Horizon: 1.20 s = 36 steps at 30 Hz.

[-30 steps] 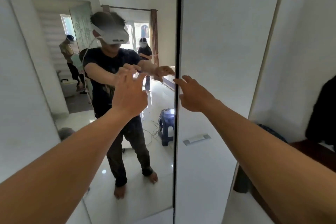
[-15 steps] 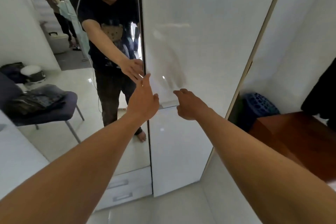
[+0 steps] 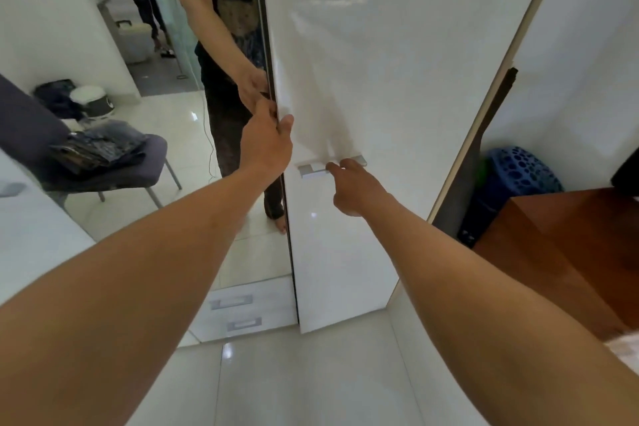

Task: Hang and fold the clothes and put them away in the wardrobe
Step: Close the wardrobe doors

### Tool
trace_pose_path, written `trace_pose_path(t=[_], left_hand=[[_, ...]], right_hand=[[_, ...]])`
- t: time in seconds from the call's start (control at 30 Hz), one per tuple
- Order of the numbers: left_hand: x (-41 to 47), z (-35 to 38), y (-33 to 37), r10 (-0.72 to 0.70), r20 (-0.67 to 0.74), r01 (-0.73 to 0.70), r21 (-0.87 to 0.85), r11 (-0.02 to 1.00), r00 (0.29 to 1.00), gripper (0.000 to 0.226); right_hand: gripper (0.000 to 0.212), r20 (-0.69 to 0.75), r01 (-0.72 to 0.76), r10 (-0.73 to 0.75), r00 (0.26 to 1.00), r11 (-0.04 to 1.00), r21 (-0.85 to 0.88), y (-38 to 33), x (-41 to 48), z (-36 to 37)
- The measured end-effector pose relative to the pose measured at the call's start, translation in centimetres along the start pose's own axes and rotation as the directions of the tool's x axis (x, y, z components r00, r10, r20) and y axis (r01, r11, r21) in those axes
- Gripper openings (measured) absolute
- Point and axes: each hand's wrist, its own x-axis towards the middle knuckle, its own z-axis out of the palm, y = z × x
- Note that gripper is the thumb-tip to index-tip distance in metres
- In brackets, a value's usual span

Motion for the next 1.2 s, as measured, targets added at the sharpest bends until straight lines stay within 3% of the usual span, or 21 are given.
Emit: trace_pose_path(t=[0.27,0.43,0.57,0.73,0.8,0.93,1.07,1.2], left_hand=[[-4.9,-2.0,1.1,0.128,0.128,-0.130,0.010,0.991,0.983,0.023],[-9.9,-2.9,4.0,0.250,0.331,-0.282,0.053,0.958,0.910,0.030],[-13.7,-2.4,7.1,0.295,0.445,-0.349,0.042,0.936,0.845,0.043],[-17.5,-0.2,11.1,0.327,0.581,-0.384,-0.026,0.923,0.745,0.051],[-18.8,1.1,13.0,0.321,0.610,-0.395,-0.013,0.918,0.724,0.050],[-21.6,3.7,17.6,0.354,0.620,-0.442,-0.012,0.897,0.700,0.024],[-22.9,7.0,20.6,0.389,0.645,-0.486,-0.031,0.873,0.658,0.032],[-23.4,9.7,23.6,0.444,0.694,-0.564,-0.067,0.823,0.567,0.029]], right_hand=[[0.071,0.077,-0.039,0.043,0.996,0.998,-0.055,0.3,-7.1,-1.0],[0.069,0.182,-0.141,0.139,0.973,0.990,-0.003,0.8,-13.4,-3.8],[0.057,-0.010,-0.195,0.201,0.980,0.961,0.196,0.8,-18.1,-7.4],[0.047,-0.343,-0.092,0.236,0.909,0.918,0.386,0.4,-23.6,-16.3],[0.046,-0.453,-0.052,0.240,0.859,0.920,0.389,0.4,-26.1,-20.0],[0.049,-0.615,0.022,0.251,0.748,0.916,0.401,1.6,-30.0,-26.3],[0.057,-0.746,0.091,0.214,0.631,0.934,0.345,3.6,-33.3,-30.7],[0.081,-0.777,0.045,0.119,0.618,0.981,0.186,6.1,-34.6,-33.6]])
